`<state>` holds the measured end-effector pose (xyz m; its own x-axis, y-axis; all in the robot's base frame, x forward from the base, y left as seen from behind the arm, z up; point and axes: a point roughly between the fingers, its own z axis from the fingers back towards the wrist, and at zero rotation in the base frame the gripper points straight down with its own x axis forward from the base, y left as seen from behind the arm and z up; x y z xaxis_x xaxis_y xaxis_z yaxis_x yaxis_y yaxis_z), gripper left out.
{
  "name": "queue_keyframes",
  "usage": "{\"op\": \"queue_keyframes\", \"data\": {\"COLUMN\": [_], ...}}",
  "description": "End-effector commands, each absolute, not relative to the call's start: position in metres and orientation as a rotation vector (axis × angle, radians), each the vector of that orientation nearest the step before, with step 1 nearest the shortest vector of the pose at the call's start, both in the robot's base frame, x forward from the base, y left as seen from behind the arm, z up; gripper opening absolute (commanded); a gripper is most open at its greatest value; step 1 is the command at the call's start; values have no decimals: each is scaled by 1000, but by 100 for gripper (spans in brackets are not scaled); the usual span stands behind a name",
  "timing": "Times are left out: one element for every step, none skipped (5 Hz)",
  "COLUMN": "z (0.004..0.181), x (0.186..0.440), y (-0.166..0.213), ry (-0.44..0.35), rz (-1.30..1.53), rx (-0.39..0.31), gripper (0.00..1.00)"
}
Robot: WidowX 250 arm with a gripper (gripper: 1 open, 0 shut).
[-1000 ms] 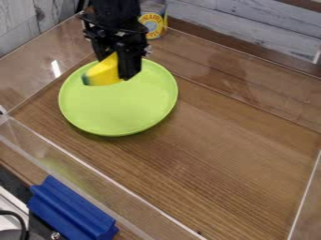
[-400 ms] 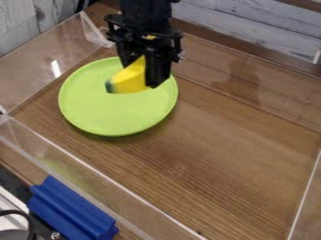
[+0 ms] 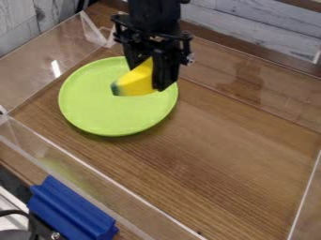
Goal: Remove the banana from inside the green plate and put it on the table
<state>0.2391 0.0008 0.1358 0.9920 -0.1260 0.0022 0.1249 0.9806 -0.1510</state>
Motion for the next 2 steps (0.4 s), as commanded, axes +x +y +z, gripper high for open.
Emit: {"op": "queue_keyframes", "data": {"z": [150, 151], "x": [239, 238], "y": [-4, -8], "ry": [-41, -36], "rz": [-138, -140], "rx": [-144, -145], "gripper": [0, 0]}}
